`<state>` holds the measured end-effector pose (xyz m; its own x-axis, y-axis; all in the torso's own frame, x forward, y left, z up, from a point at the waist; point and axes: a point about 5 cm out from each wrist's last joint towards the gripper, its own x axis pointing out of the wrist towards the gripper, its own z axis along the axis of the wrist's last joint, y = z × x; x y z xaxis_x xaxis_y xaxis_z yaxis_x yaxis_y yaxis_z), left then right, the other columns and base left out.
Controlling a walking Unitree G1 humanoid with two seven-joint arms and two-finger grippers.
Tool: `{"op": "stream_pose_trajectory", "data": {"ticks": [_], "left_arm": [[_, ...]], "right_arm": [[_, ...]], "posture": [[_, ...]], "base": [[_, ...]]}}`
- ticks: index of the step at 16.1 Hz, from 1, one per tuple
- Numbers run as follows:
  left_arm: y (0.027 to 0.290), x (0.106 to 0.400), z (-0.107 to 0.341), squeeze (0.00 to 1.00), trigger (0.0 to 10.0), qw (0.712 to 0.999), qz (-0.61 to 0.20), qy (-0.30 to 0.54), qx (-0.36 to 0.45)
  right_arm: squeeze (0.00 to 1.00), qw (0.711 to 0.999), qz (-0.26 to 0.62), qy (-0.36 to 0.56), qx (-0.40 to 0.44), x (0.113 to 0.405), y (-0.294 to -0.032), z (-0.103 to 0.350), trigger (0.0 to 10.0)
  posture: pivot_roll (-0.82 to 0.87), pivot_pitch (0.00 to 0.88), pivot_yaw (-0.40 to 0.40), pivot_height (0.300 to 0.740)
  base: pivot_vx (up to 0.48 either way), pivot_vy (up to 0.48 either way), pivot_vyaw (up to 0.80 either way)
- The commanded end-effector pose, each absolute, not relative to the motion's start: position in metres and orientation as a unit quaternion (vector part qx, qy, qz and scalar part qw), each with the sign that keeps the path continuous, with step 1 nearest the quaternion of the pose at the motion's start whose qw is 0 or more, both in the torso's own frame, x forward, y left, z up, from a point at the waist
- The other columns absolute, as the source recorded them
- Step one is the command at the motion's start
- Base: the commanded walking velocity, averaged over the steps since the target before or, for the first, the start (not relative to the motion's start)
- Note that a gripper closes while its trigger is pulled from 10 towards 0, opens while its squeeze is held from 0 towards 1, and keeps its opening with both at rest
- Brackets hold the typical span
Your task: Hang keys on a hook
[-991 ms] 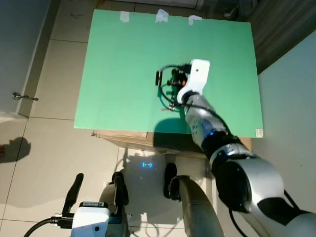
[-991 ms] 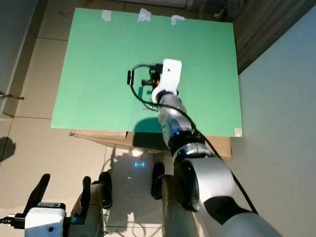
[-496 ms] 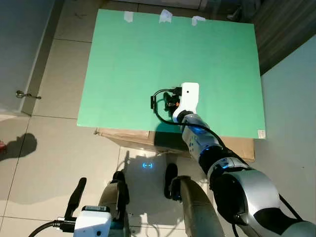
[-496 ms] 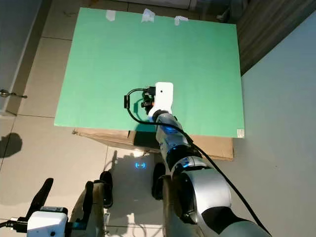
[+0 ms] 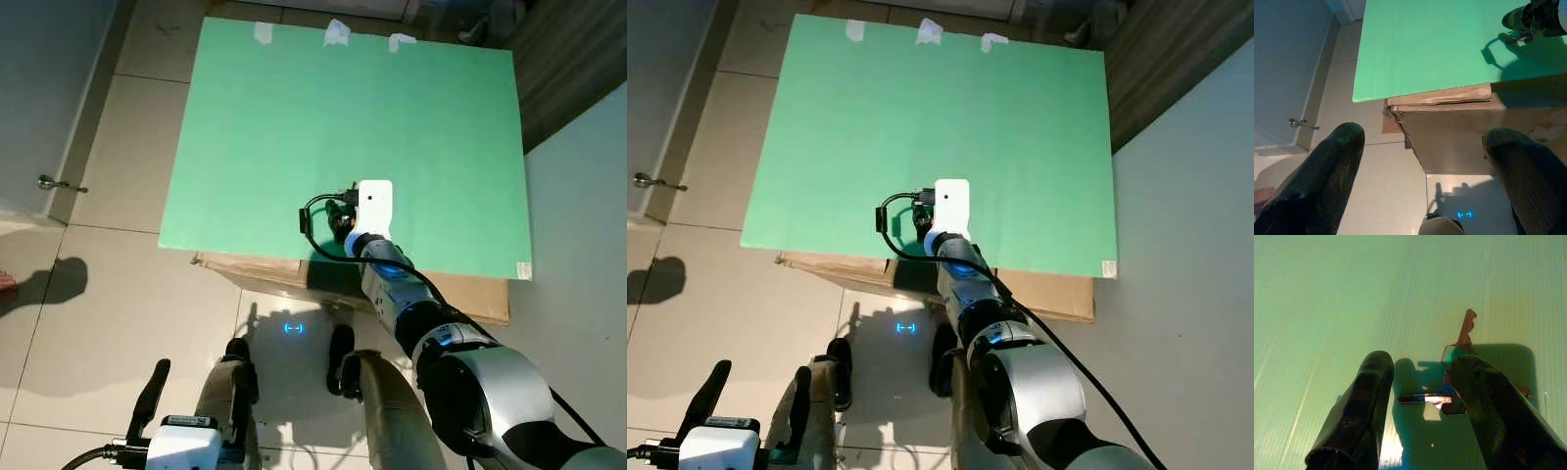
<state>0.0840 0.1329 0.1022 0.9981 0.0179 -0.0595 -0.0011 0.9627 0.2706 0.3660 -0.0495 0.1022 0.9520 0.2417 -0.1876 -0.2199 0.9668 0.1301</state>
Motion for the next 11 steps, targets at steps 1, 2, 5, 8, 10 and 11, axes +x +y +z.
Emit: {"op": "stream_pose_trajectory", "data": {"ticks": [1,2,5,8,10,11], "left_arm": [[0.1314,0.0758,0.0999,0.0,10.0,0.989,0.0,0.049,0.138],[0.1312,0.0748,0.1004,0.0,10.0,0.989,0.0,0.05,0.139],[0.1308,0.0733,0.101,0.0,10.0,0.989,0.003,0.052,0.139],[0.1295,0.073,0.101,0.0,10.0,0.989,0.003,0.053,0.137],[0.1294,0.073,0.101,0.0,10.0,0.989,0.004,0.053,0.136],[0.1291,0.0728,0.1009,0.0,10.0,0.989,0.004,0.053,0.136]], "right_arm": [[0.0,0.982,0.119,0.134,0.051,0.3549,-0.0459,0.0835,10.0],[0.0,0.982,0.114,0.141,0.048,0.353,-0.0456,0.0802,10.0],[0.0,0.983,0.108,0.144,0.043,0.3521,-0.0458,0.0786,10.0],[0.0,0.984,0.101,0.144,0.041,0.3519,-0.0462,0.0782,10.0],[0.0,0.985,0.097,0.139,0.037,0.3525,-0.0463,0.0795,10.0],[0.0,0.985,0.095,0.137,0.035,0.3529,-0.0466,0.0801,10.0]], "posture": [[0.28,0.478,-0.037,0.74],[0.29,0.485,-0.038,0.74],[0.29,0.488,-0.042,0.74],[0.29,0.494,-0.046,0.74],[0.28,0.495,-0.047,0.74],[0.28,0.495,-0.047,0.74]], "base": [[0.0,0.0,0.0],[0.0,0.0,0.0],[0.0,0.0,0.0],[0.0,0.0,0.0],[0.0,0.0,0.0],[0.0,0.0,0.0]]}}
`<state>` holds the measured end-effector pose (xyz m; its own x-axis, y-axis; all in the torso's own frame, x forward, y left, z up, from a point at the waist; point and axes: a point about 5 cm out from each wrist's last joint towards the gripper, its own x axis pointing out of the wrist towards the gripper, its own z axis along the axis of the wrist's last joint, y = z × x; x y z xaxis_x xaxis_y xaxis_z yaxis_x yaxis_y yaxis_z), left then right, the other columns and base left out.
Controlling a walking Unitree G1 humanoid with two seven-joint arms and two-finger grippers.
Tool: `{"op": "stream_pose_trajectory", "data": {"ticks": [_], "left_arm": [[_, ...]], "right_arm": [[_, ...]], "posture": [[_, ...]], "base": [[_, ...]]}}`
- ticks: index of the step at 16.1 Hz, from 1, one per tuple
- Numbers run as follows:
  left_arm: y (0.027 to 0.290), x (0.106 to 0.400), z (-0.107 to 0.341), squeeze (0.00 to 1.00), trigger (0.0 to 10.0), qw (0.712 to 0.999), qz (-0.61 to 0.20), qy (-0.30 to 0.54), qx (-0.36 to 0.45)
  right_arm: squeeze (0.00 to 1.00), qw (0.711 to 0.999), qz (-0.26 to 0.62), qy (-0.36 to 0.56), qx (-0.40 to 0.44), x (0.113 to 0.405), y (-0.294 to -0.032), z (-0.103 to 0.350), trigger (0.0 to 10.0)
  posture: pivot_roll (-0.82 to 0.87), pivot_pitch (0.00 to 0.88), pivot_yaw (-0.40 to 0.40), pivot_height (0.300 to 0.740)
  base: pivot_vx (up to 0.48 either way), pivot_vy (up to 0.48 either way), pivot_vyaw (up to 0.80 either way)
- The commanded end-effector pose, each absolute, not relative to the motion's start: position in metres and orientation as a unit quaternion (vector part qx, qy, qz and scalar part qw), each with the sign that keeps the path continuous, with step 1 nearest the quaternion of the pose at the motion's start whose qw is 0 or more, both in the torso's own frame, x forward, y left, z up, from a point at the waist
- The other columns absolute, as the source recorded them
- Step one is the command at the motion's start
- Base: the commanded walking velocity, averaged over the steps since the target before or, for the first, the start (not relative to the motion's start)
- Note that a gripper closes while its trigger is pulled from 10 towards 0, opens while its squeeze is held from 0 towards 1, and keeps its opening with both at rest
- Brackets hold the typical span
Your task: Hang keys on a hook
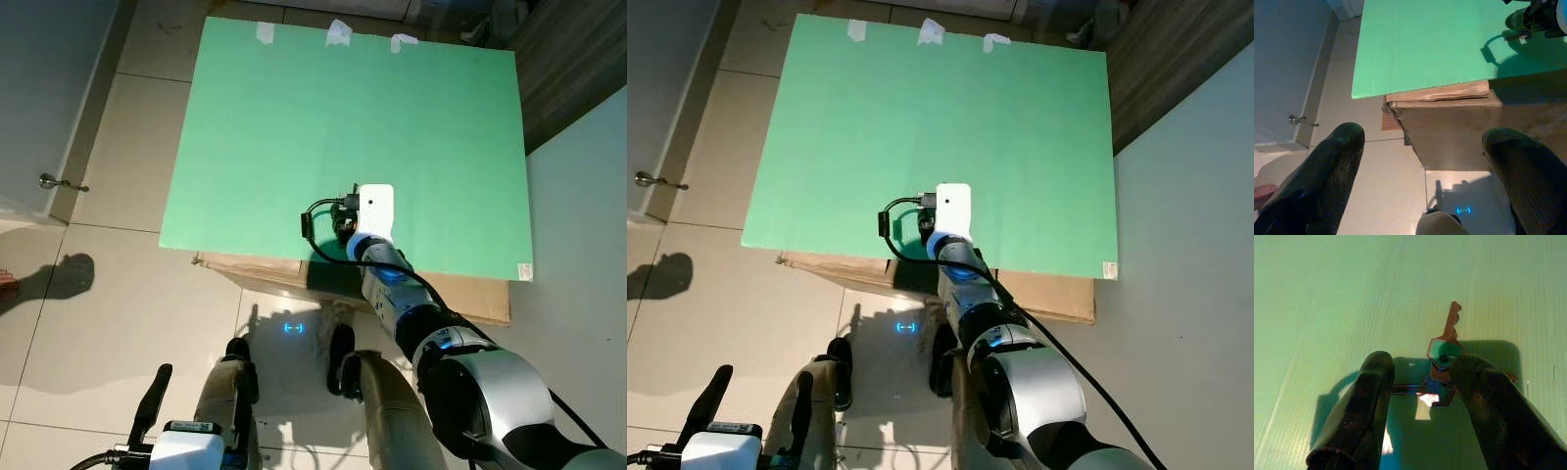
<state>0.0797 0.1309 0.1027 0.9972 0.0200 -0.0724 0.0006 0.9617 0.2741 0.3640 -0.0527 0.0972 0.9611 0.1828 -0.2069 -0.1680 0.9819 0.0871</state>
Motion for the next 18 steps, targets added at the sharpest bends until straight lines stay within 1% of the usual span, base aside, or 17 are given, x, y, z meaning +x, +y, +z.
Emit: {"op": "stream_pose_trajectory", "data": {"ticks": [1,7,13,18], "left_arm": [[0.128,0.073,0.101,0.0,10.0,0.989,0.003,0.054,0.135],[0.127,0.072,0.101,0.0,10.0,0.989,0.002,0.056,0.134],[0.128,0.071,0.101,0.0,10.0,0.989,0.002,0.06,0.134],[0.127,0.072,0.101,0.0,10.0,0.989,0.0,0.06,0.134]], "right_arm": [[0.0,0.987,0.089,0.133,0.03,0.354,-0.048,0.081,10.0],[0.0,0.988,0.076,0.132,0.014,0.354,-0.05,0.081,10.0],[0.0,0.979,0.051,0.188,0.059,0.345,-0.054,0.063,10.0],[0.0,0.978,0.054,0.191,0.064,0.345,-0.053,0.062,10.0]], "posture": [[0.28,0.497,-0.048,0.74],[0.29,0.507,-0.045,0.74],[0.29,0.521,-0.045,0.74],[0.28,0.524,-0.043,0.74]], "base": [[0.0,0.0,0.0],[0.0,0.0,0.0],[0.0,0.0,0.0],[0.0,0.0,0.0]]}}
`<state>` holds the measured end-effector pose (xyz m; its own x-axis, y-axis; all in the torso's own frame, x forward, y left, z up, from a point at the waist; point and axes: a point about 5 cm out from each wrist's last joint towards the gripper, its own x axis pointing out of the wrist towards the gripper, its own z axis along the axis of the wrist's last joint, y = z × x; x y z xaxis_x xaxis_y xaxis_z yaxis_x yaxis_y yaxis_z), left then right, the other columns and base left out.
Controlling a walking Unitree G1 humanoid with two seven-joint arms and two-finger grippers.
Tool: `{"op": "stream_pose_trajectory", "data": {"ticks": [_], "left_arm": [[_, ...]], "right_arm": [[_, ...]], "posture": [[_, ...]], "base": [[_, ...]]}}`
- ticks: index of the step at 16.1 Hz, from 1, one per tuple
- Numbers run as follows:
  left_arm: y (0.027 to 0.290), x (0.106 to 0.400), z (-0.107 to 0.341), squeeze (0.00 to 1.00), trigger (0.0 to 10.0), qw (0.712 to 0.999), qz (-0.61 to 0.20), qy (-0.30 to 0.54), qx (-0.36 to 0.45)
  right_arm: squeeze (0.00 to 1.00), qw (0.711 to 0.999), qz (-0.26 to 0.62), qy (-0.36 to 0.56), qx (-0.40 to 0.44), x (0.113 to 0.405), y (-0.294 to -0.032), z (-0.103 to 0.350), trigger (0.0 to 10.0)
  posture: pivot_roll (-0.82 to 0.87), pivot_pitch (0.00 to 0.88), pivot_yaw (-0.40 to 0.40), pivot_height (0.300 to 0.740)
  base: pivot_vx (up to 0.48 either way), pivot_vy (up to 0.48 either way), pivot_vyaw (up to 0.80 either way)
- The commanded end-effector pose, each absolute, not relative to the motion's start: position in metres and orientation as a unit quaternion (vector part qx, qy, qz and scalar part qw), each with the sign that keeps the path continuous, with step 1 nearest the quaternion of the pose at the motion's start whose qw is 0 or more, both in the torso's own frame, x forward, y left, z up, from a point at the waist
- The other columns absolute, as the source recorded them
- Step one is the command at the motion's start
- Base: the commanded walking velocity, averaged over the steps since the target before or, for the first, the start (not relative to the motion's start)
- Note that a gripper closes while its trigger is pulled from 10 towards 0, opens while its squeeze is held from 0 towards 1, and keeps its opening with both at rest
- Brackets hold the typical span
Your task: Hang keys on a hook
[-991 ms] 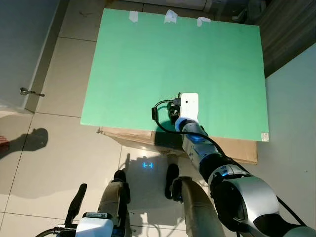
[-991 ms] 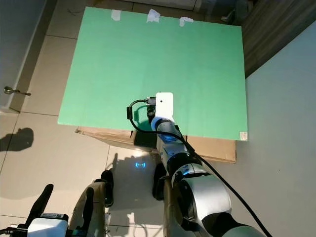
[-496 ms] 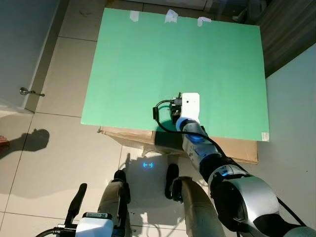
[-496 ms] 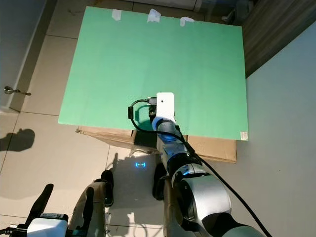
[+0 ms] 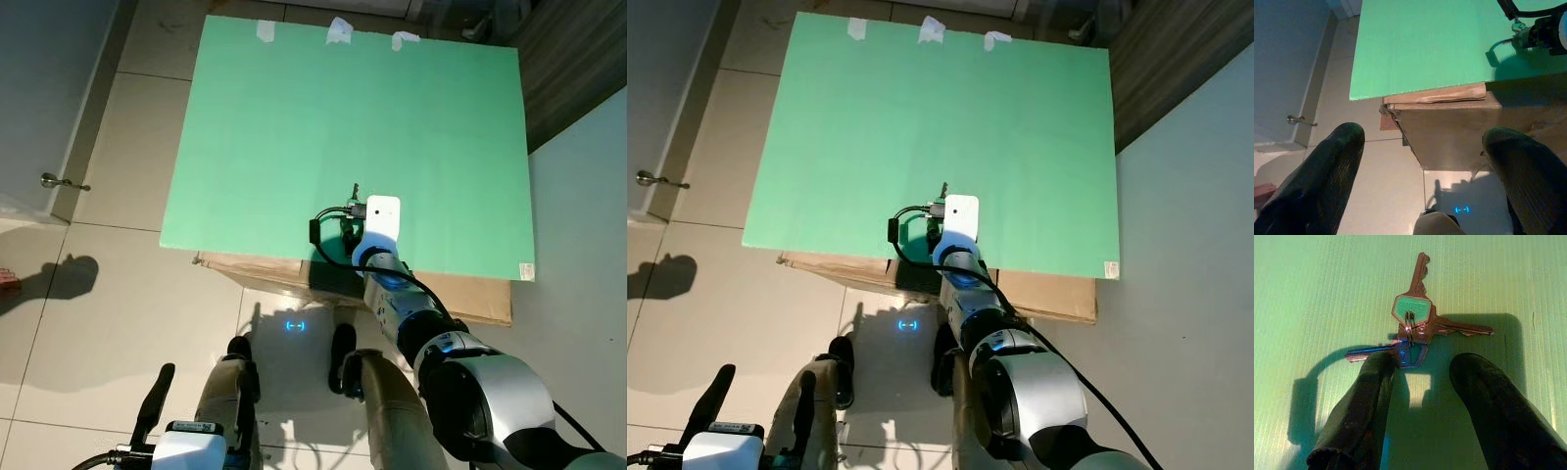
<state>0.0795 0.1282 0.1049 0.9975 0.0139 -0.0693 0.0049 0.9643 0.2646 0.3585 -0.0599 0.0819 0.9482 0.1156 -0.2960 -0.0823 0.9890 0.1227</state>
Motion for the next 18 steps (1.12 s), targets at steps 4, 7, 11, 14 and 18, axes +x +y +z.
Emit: {"op": "stream_pose_trajectory", "data": {"ticks": [4,7,11,14,18], "left_arm": [[0.127,0.073,0.101,0.0,10.0,0.989,-0.001,0.059,0.134],[0.126,0.074,0.101,0.0,10.0,0.989,-0.003,0.058,0.133],[0.127,0.077,0.101,0.0,10.0,0.99,-0.005,0.055,0.133],[0.128,0.076,0.101,0.0,10.0,0.989,-0.005,0.056,0.135],[0.126,0.074,0.101,0.0,10.0,0.989,-0.006,0.059,0.135]], "right_arm": [[0.0,0.982,0.078,0.158,0.073,0.352,-0.045,0.078,10.0],[0.0,0.983,0.093,0.132,0.083,0.359,-0.038,0.093,10.0],[0.0,0.984,0.099,0.122,0.088,0.362,-0.033,0.102,10.0],[0.0,0.983,0.101,0.128,0.081,0.36,-0.031,0.098,10.0],[0.0,0.982,0.102,0.144,0.072,0.354,-0.031,0.087,10.0]], "posture": [[0.28,0.525,-0.044,0.74],[0.28,0.525,-0.044,0.74],[0.27,0.521,-0.043,0.74],[0.28,0.524,-0.038,0.74],[0.28,0.527,-0.039,0.74]], "base": [[0.0,0.0,0.0],[0.0,0.0,0.0],[0.0,0.0,0.0],[0.0,0.0,0.0],[0.0,0.0,0.0]]}}
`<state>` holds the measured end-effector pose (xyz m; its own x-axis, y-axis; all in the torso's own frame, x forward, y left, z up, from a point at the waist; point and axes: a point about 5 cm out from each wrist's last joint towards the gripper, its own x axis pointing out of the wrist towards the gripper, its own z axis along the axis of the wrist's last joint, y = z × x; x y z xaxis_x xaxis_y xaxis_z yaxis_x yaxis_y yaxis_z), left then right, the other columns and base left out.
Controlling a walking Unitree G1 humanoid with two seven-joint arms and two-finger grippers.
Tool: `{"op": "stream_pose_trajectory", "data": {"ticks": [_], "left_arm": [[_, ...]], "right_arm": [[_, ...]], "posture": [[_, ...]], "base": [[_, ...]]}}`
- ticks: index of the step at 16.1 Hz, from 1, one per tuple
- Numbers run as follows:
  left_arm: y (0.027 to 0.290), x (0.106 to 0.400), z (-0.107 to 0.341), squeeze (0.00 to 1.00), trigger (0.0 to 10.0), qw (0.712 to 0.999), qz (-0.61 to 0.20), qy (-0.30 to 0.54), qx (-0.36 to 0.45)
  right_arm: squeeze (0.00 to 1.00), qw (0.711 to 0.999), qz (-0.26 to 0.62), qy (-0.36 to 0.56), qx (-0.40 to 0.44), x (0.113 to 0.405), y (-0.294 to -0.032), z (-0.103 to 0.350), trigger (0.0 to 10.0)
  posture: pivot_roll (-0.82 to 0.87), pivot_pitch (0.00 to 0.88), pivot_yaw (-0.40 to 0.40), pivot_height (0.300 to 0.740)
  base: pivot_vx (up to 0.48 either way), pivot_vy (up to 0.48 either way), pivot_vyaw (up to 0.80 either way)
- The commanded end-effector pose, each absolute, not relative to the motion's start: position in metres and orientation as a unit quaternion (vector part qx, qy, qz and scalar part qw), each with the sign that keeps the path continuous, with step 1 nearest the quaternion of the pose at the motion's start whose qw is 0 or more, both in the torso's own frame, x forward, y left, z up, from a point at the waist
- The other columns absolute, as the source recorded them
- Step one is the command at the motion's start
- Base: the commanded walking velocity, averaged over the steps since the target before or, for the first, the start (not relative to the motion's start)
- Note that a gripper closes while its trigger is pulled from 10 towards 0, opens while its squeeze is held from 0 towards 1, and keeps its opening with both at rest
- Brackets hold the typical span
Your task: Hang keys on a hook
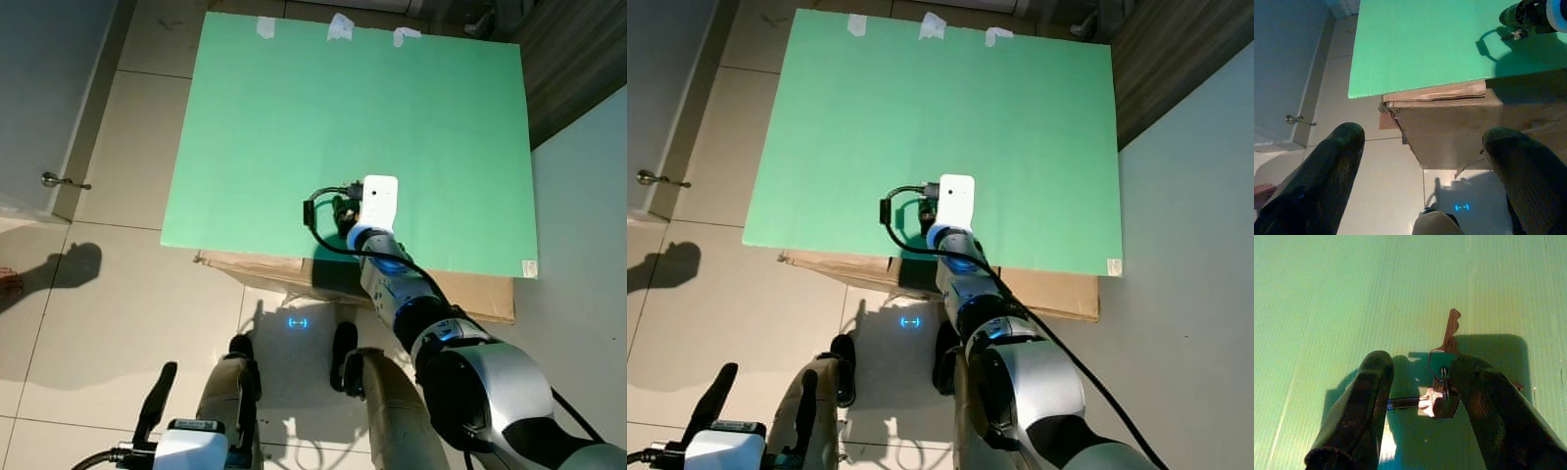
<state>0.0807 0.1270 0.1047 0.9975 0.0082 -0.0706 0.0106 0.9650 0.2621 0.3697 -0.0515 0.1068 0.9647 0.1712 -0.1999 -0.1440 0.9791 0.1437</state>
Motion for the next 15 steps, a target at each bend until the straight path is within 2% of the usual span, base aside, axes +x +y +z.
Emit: {"op": "stream_pose_trajectory", "data": {"ticks": [1,15], "left_arm": [[0.1258,0.074,0.1008,0.0,10.0,0.989,-0.005,0.059,0.135],[0.1273,0.0815,0.0979,0.0,10.0,0.989,-0.007,0.05,0.139]], "right_arm": [[0.0,0.981,0.101,0.147,0.074,0.3528,-0.0321,0.0852,0.0],[0.0,0.979,0.103,0.146,0.095,0.3552,-0.0378,0.0864,0.0]], "posture": [[0.28,0.526,-0.039,0.74],[0.26,0.508,-0.048,0.74]], "base": [[0.0,0.0,0.0],[0.0,0.0,0.0]]}}
